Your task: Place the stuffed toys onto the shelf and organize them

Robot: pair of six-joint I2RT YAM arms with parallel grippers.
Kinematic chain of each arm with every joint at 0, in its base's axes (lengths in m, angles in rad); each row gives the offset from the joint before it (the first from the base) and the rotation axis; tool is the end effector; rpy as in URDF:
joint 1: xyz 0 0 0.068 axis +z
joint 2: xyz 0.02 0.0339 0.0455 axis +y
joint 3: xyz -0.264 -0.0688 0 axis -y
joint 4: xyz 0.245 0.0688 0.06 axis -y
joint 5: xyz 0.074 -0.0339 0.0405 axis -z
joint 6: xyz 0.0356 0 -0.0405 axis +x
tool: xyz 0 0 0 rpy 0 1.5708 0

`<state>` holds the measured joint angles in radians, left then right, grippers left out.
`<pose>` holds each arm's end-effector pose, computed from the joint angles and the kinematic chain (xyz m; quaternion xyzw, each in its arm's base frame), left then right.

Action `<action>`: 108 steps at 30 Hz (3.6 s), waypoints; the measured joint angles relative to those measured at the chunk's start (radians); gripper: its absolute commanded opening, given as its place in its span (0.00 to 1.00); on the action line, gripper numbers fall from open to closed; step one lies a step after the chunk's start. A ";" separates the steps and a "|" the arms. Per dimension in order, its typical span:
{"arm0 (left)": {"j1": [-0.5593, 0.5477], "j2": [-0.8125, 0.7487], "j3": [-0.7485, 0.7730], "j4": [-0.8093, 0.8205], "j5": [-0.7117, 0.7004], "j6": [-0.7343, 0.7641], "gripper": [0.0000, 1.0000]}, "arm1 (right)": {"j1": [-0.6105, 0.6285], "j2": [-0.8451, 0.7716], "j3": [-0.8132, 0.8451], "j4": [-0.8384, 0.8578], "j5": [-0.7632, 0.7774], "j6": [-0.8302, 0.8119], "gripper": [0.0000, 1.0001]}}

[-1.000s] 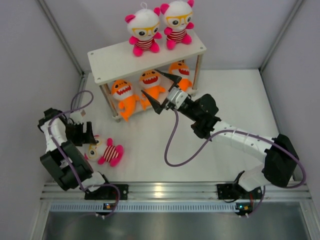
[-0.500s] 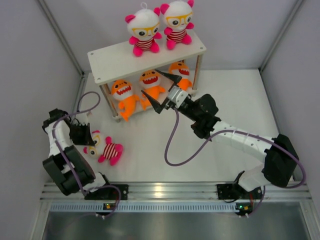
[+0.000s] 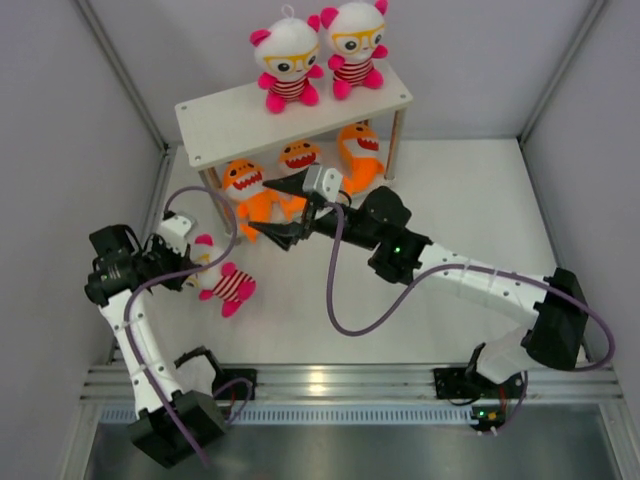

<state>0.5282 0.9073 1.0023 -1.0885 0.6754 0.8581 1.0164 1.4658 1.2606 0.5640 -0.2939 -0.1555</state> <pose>0.1418 0.0570 0.3192 0.2416 0.8767 -0.0727 0.4095 0.1732 0.2993 0.4228 -0.4119 0.4029 0.4151 0.7041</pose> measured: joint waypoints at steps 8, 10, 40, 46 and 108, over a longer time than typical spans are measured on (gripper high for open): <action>-0.017 -0.010 0.087 -0.110 0.147 0.032 0.00 | 0.076 0.045 -0.096 -0.019 -0.055 0.183 0.79; -0.024 -0.020 0.113 -0.124 0.169 0.027 0.00 | 0.076 0.087 -0.095 -0.023 -0.048 0.213 0.79; -0.055 -0.047 0.312 -0.253 0.258 -0.023 0.00 | 0.093 0.362 0.121 -0.078 -0.077 0.248 0.02; -0.060 -0.043 0.343 -0.269 0.286 -0.042 0.70 | 0.093 0.318 0.063 -0.024 -0.077 0.235 0.00; 0.084 0.311 1.107 0.365 0.082 -1.175 0.92 | -0.024 0.326 0.381 0.507 0.072 0.038 0.00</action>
<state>0.6125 1.2179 2.1098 -0.7235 0.7578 -0.3168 0.9928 1.7920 1.6421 1.0710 -0.2218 -0.1173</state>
